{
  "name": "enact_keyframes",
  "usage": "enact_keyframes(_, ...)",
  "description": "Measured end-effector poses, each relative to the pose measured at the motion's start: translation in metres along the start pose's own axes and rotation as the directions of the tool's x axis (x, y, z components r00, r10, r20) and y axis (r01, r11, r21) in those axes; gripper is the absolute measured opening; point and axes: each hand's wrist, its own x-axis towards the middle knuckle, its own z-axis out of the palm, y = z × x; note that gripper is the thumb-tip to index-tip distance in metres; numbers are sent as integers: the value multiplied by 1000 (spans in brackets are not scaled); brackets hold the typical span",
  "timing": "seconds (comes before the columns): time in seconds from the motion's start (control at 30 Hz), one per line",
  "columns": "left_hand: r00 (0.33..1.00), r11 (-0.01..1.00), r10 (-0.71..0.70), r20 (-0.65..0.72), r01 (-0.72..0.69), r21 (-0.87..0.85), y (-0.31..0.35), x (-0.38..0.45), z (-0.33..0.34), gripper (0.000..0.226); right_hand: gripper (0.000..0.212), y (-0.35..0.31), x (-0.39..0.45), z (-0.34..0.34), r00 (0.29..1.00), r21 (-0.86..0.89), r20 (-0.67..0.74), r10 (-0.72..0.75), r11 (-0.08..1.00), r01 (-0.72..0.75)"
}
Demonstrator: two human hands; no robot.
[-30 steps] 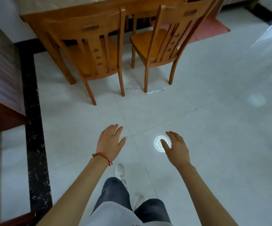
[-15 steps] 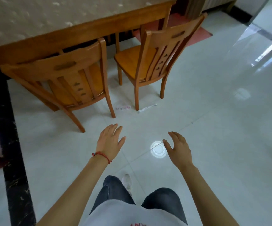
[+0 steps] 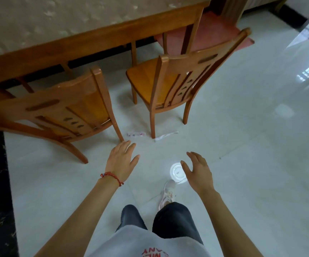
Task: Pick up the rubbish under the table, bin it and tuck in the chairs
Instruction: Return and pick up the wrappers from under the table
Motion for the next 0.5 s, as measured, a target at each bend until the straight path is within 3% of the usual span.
enact_keyframes(0.3, 998, 997, -59, 19, 60, -55, 19, 87, 18, 51, 47, 20, 106, -13, 996, -43, 87, -29, 999, 33)
enact_keyframes(0.5, 1000, 998, -3, 8, 4, -55, -8, 153, 63, 50, 47, 42, 163, 33, 997, -19, 83, -7, 1000, 8)
